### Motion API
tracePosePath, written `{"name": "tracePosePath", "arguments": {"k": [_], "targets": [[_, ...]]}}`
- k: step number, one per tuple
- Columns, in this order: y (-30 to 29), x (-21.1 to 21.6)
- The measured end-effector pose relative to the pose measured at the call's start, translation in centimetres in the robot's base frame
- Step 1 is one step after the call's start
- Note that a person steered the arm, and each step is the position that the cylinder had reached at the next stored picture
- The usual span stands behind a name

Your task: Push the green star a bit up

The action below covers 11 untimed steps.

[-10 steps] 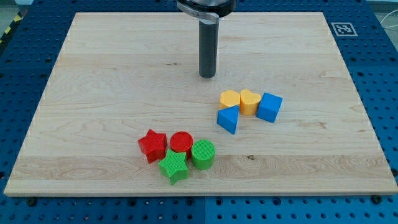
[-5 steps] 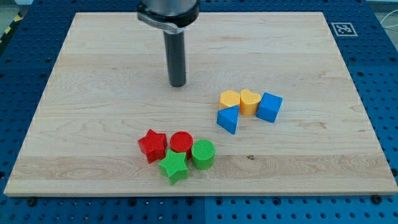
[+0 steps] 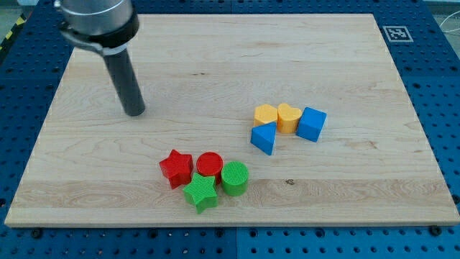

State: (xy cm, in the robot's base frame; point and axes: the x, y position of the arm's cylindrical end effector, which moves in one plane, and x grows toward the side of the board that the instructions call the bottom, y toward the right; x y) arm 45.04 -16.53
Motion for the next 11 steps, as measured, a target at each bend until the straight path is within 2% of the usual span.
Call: {"name": "tracePosePath", "arguments": {"k": [2, 4, 5, 6, 8, 9, 11], "targets": [[-2.8, 4.5], [-3.2, 11.0], [-2.6, 14.4], [0.6, 16.6], [4.8, 16.8], [8.8, 16.8], [10.0, 16.7]]}}
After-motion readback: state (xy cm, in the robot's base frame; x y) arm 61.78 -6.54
